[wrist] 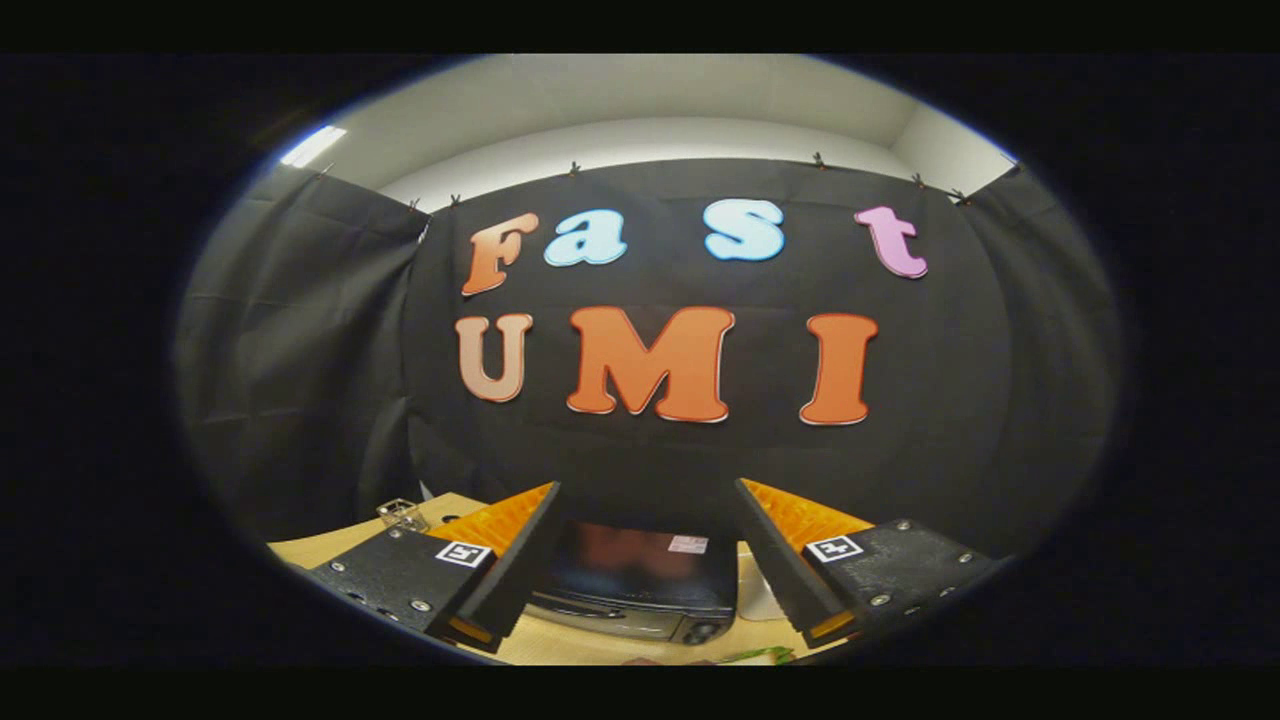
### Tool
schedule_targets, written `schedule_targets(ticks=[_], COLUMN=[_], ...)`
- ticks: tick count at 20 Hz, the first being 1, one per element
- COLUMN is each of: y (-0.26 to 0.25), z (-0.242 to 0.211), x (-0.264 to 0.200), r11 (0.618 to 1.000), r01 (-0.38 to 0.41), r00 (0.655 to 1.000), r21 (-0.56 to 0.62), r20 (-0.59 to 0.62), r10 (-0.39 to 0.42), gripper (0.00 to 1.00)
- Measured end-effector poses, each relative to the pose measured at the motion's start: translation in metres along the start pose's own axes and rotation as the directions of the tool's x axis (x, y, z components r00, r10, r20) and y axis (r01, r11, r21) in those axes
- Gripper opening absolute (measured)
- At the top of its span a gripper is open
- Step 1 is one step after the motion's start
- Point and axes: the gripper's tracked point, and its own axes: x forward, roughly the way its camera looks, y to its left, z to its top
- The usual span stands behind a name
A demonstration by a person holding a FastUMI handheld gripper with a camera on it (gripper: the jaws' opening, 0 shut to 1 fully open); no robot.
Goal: Open the toaster oven, put the food inside, and close the toaster oven door.
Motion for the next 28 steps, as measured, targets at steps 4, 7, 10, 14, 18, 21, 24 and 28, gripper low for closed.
schedule_targets(ticks=[4,7,10,14,18,21,24,28], y=[0.023,0.045,0.058,0.06,0.066,0.068,0.067,0.071], z=[-0.036,-0.079,-0.12,-0.155,-0.185,-0.201,-0.199,-0.201], x=[0.024,0.041,0.053,0.065,0.066,0.062,0.057,0.037], r11=[1.0,0.999,0.997,0.994,0.993,0.992,0.992,0.991], r01=[-0.007,-0.022,-0.012,0.051,0.081,0.103,0.115,0.121], r00=[0.999,0.992,0.977,0.966,0.95,0.942,0.95,0.963], r21=[0.008,0.033,0.076,0.092,0.083,0.074,0.044,0.051], r20=[-0.038,-0.127,-0.213,-0.257,-0.309,-0.329,-0.298,-0.249], r10=[0.008,0.026,0.028,-0.026,-0.052,-0.073,-0.096,-0.104], gripper=[0.98,0.98,0.99,0.98,0.98,0.98,0.96,0.91])
